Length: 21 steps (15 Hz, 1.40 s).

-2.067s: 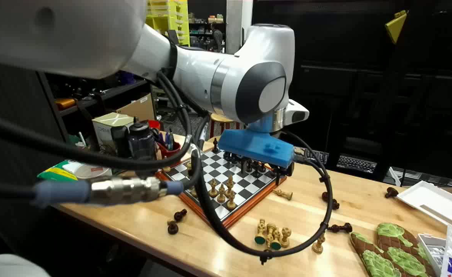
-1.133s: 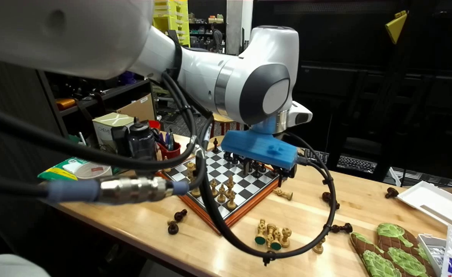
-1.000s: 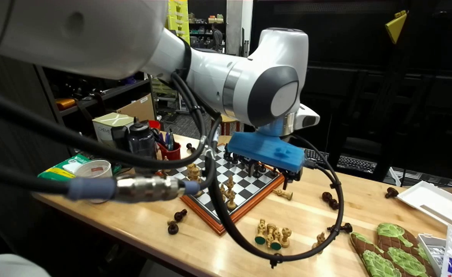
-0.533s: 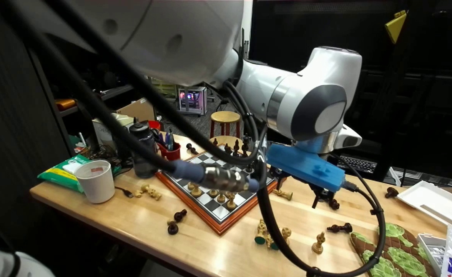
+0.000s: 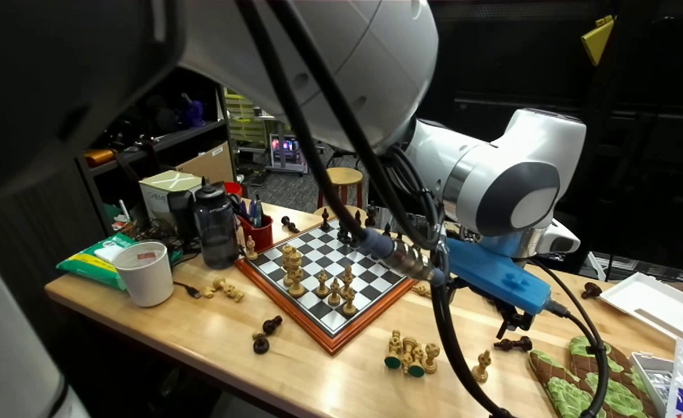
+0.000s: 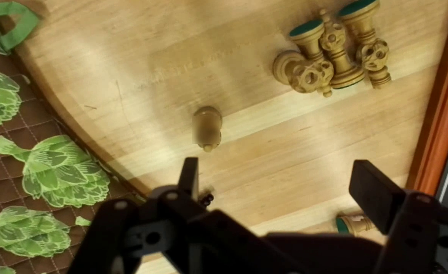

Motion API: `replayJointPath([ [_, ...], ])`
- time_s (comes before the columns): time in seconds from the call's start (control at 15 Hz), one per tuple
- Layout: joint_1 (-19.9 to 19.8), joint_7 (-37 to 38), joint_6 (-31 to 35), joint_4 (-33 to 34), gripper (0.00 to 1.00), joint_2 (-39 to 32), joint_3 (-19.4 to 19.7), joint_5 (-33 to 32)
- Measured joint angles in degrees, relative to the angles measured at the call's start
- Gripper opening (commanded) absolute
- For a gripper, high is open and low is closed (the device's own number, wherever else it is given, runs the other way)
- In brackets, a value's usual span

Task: Put a beige chess piece on the chess board

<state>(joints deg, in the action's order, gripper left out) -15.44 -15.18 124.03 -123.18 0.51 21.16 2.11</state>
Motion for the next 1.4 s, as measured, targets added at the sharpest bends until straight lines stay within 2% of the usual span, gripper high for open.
replayJointPath([
  [0.47,-2.8,-0.4,-0.3,4.0,1.00,-5.5,0.0,4.3],
  [1.0,-4.9,-0.6,-0.6,4.8,1.00,-8.5,-0.1,7.1],
  [1.07,-5.1,-0.6,-0.6,4.9,0.75,-8.8,-0.1,7.1],
  [1.2,-5.3,-0.6,-0.6,4.9,0.68,-9.5,-0.2,7.1],
  [1.4,-5.6,-1.1,-0.6,4.9,0.45,-10.3,-0.5,7.6],
])
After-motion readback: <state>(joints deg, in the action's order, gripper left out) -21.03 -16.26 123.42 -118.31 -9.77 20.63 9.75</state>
